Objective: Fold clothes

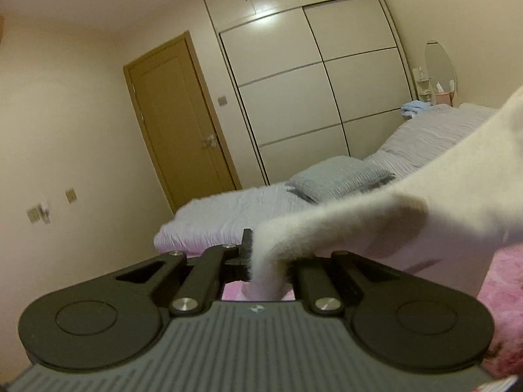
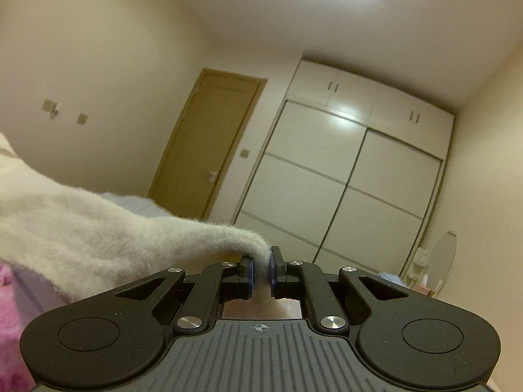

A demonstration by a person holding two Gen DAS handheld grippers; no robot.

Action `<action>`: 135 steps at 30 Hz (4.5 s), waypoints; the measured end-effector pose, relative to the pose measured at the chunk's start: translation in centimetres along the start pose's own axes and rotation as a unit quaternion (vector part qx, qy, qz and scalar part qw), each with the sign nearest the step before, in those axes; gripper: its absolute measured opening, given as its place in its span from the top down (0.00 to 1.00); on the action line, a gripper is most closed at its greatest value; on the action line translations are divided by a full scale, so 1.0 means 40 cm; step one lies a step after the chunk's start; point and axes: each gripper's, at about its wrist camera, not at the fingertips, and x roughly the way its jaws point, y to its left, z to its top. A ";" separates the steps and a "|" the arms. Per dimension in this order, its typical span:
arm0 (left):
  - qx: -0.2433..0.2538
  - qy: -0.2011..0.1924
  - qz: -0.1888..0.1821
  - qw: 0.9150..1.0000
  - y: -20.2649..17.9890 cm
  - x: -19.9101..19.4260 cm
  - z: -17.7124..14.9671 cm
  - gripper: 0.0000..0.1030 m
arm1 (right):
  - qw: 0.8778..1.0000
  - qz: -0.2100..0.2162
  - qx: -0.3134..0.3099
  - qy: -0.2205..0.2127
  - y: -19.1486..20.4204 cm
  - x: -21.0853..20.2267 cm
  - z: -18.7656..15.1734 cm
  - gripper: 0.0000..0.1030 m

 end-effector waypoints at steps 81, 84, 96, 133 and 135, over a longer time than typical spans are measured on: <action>-0.317 0.463 -0.146 0.814 0.001 0.619 -0.870 0.68 | 0.629 0.006 0.643 0.437 0.251 0.212 -0.934 0.32; -0.332 0.459 -0.147 0.811 -0.018 0.629 -0.880 0.63 | 0.615 -0.002 0.674 0.409 0.241 0.202 -0.952 0.33; -0.305 0.420 -0.128 0.845 0.060 0.495 -0.718 0.95 | 0.692 0.082 0.542 0.469 0.188 0.289 -0.716 0.92; 0.076 0.315 -0.182 0.928 -0.302 1.119 -0.503 0.72 | 0.857 0.096 0.204 0.464 0.178 1.108 -0.704 0.67; 0.072 0.313 -0.187 0.928 -0.313 1.146 -0.509 0.72 | 0.868 0.108 0.184 0.449 0.179 1.178 -0.720 0.67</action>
